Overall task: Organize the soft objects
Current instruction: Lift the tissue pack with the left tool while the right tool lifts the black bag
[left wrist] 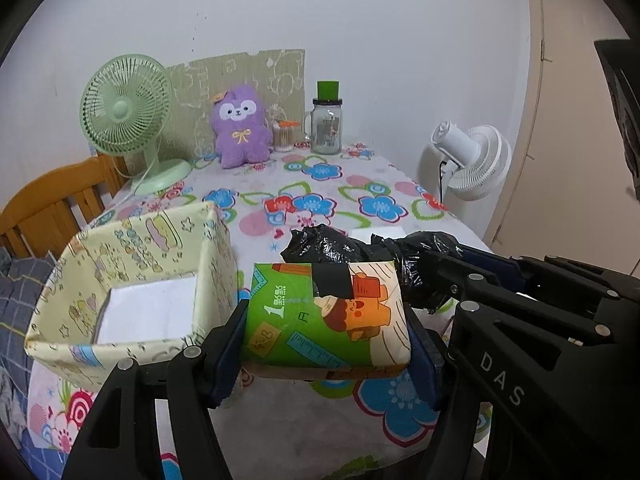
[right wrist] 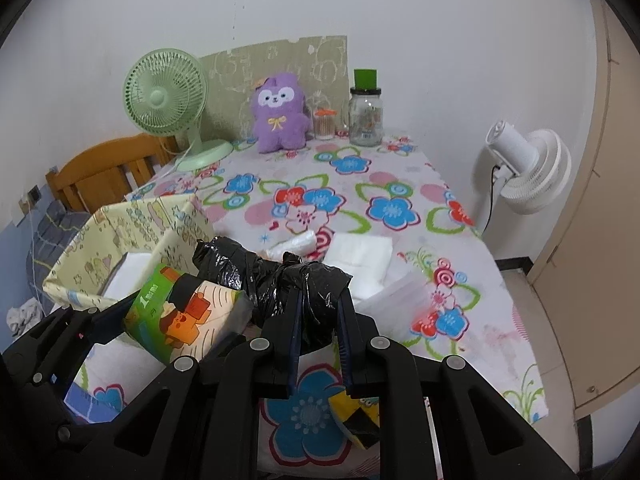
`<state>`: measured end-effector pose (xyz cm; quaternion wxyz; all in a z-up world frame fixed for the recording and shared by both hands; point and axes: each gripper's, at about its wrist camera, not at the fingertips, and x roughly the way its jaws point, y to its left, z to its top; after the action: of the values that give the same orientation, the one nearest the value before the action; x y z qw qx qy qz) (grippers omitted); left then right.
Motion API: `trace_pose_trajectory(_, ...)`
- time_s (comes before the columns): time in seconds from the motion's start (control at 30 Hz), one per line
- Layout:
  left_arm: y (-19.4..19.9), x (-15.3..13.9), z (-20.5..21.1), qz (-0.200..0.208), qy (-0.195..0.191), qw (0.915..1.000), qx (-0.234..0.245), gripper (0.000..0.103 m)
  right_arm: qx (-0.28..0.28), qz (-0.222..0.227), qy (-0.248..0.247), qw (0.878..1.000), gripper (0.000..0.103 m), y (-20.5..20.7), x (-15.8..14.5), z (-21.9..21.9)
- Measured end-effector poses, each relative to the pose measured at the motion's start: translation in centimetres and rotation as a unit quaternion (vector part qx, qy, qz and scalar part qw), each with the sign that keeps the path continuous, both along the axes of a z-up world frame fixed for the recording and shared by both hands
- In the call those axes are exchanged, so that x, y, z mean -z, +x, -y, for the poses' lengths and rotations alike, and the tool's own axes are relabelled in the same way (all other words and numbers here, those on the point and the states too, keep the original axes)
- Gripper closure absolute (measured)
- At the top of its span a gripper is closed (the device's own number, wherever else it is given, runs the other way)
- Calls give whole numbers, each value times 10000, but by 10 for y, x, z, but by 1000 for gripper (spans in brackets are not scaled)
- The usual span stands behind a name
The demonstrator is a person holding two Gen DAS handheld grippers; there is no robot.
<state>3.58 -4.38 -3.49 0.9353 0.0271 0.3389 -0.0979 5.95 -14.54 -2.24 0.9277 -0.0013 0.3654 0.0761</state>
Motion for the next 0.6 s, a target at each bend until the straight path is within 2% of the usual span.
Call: trace_pose_trajectory(0.6,11,-36,-9,286,103,9995,-3,31,15,309,-138,9994,85,6,-40,-14)
